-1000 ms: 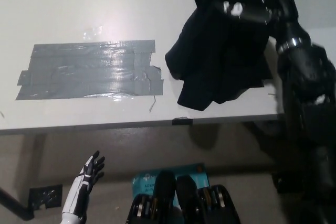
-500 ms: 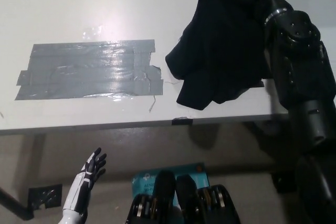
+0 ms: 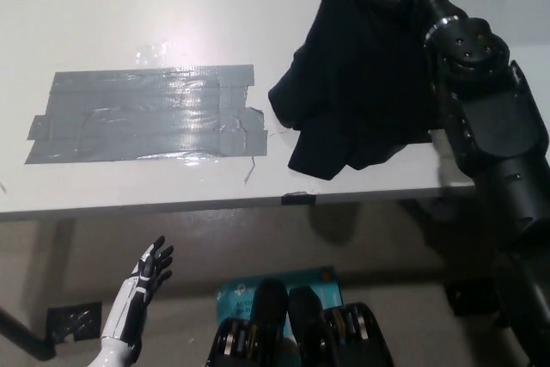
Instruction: A person hands a black t-shirt to the robot and rhe robot picks it up with its right hand and places it on the black spot on the desk infron tof it
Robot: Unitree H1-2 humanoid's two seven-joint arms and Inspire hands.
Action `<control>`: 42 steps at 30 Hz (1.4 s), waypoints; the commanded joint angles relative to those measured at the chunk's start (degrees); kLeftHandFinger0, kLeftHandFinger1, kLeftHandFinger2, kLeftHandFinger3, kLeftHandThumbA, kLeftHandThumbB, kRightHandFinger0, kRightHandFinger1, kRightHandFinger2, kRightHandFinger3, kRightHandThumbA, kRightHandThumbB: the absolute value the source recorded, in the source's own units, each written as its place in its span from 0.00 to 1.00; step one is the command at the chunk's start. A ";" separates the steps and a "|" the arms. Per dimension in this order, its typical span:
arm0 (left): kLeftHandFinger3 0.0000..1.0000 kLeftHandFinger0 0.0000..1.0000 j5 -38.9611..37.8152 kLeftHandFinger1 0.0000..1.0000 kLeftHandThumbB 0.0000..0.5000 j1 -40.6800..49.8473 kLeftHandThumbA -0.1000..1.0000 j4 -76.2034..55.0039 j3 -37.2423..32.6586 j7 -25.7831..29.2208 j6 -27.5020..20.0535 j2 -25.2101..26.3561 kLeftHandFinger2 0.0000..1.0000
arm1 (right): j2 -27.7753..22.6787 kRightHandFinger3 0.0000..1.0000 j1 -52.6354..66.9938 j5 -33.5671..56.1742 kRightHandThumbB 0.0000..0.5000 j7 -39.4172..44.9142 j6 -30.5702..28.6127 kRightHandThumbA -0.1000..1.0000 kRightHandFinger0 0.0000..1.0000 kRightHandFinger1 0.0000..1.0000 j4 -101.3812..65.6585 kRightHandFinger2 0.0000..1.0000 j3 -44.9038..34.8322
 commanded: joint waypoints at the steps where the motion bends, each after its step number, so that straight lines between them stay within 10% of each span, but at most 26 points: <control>1: 1.00 1.00 0.15 1.00 1.00 -0.67 1.00 -0.78 -0.32 -0.55 -1.16 0.60 1.00 | -2.16 1.00 -2.56 -2.16 0.36 0.38 0.12 0.00 0.36 0.80 -3.95 1.00 1.51; 9: 1.00 1.00 0.49 1.00 1.00 -1.47 1.00 -0.40 -0.43 -0.62 -1.63 0.93 1.00 | -4.26 0.98 -3.78 -1.59 0.23 0.65 2.58 0.00 0.16 0.62 -21.24 0.93 0.12; 28: 1.00 1.00 0.39 1.00 1.00 -1.98 1.00 -0.25 -0.53 -0.78 -1.59 1.29 1.00 | -8.23 0.92 -6.82 -2.35 0.26 -3.24 1.87 0.00 0.02 0.46 -29.63 0.86 -6.20; 36: 1.00 1.00 0.30 1.00 1.00 -2.38 1.00 -0.03 -0.35 -0.46 -2.22 1.12 1.00 | -4.92 0.95 -0.23 -4.12 0.29 -6.12 -2.60 0.00 0.06 0.52 -22.34 0.88 -4.53; 38: 1.00 1.00 0.34 1.00 1.00 -2.56 1.00 -0.08 -0.36 -0.40 -2.19 1.04 1.00 | -4.05 0.97 0.60 -4.57 0.32 -6.99 -4.43 0.00 0.39 0.69 -19.01 0.91 -4.01; 40: 1.00 1.00 0.27 1.00 1.00 -2.76 1.00 -0.56 -0.36 -0.42 -1.51 0.96 1.00 | -2.85 0.99 1.48 -5.08 0.31 -8.75 -8.79 0.00 0.20 0.41 -12.99 0.91 -3.30; 42: 1.00 1.00 0.44 1.00 1.00 -2.86 1.00 -0.60 -0.38 -0.37 -1.59 1.01 1.00 | -1.38 1.00 2.27 -5.19 0.28 -10.66 -13.71 0.00 0.09 0.40 -6.88 0.99 -2.77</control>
